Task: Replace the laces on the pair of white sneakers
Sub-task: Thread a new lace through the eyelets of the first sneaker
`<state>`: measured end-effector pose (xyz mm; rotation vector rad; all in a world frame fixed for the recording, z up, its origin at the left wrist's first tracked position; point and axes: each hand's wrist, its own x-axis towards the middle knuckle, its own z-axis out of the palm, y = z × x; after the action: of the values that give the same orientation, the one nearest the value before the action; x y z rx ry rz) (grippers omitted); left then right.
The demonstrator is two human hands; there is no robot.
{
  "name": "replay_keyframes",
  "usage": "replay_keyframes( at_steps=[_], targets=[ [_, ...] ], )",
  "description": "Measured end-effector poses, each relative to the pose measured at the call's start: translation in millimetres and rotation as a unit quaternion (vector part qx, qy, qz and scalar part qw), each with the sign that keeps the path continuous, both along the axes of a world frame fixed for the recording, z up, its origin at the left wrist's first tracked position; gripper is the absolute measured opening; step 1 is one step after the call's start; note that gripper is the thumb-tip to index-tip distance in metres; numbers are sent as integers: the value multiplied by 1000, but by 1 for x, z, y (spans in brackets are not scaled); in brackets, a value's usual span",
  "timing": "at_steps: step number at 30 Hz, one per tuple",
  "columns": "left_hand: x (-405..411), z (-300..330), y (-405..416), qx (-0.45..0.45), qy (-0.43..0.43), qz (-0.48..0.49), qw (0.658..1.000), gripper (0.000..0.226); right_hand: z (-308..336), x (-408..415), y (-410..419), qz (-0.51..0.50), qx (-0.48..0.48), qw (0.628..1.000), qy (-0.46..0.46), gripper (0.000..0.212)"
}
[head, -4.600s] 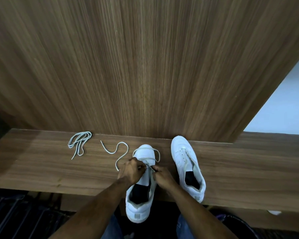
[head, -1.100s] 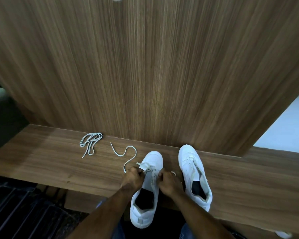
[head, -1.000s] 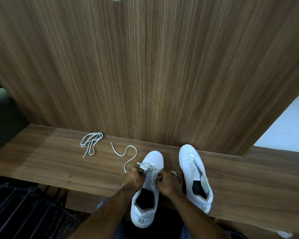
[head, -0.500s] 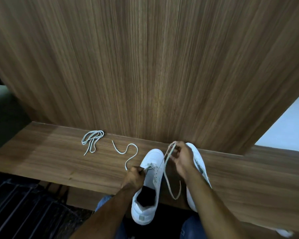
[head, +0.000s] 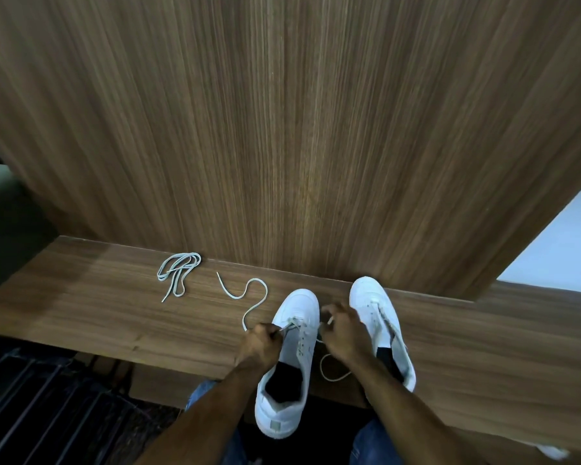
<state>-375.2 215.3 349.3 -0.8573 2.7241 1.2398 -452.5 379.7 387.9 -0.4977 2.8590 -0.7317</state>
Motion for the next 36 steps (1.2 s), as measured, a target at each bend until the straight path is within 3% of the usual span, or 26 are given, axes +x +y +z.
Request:
replay_keyframes(
  at_steps=[2,6,11,14,19,22,26,31,33,36],
  targets=[
    [1,-1,0,-3,2,2,1000,23,-9,8,-10,63,77,995,11,29],
    [1,-1,-1,-3,-1,0,1000,23,-18,20,-19,68,129,989,23,27],
    [0,-1,-1,-14,-16,-7,1000,23,-2,5,-9,16,39,998,-56,24],
    [-2,-2,4,-1,-24,-13,1000,22,3,-2,2,9,32,996,-82,25],
    [-7,0,-2,30,-24,-35,999,32,-7,7,3,13,44,998,-37,22],
    [-19,7,-10,117,-38,-51,991,22,-11,13,-1,18,37,999,-11,24],
    [-35,-1,-24,157,-70,-56,984,35,-13,19,-3,11,30,999,2,23],
    [-34,-3,-27,64,-66,-137,986,24,-13,12,2,-3,37,999,9,25],
    [-28,-2,-25,-8,-74,-155,985,16,-12,10,0,3,46,999,11,25],
    [-21,4,-19,-102,-80,-159,979,20,-9,8,-2,6,59,998,9,24]
  ],
)
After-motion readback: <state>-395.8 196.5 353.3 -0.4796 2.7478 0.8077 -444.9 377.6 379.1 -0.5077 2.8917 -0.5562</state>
